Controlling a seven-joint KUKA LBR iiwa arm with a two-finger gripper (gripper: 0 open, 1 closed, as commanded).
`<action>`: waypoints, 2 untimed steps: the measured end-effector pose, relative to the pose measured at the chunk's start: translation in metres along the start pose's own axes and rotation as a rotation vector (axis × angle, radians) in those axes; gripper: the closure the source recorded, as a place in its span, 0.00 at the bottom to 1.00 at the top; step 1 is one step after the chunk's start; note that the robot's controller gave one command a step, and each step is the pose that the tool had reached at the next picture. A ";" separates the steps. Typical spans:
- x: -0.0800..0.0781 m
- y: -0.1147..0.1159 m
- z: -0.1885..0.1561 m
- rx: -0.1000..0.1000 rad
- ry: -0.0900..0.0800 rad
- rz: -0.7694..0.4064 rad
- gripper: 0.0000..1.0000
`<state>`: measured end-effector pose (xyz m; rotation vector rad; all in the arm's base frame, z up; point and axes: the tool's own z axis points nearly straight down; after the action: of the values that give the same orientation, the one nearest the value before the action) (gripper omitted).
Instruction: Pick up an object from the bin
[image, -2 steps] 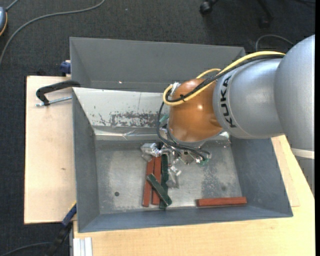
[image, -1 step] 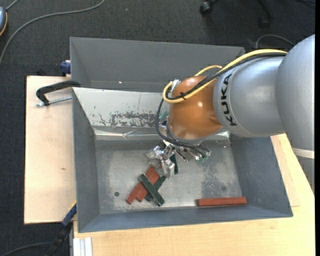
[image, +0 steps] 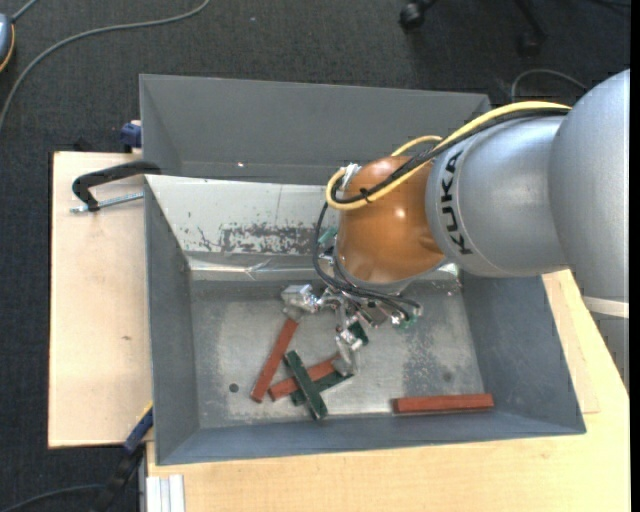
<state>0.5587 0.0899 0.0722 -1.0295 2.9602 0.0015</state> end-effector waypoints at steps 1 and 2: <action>-0.045 0.078 0.000 -0.002 -0.002 -0.304 0.00; -0.045 0.076 -0.001 0.000 -0.003 -0.301 1.00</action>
Offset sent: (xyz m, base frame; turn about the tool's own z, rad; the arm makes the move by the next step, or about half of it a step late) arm -0.0146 0.0854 -0.0022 -0.3036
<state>0.5468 0.1774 0.0737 -1.4609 2.7697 0.0010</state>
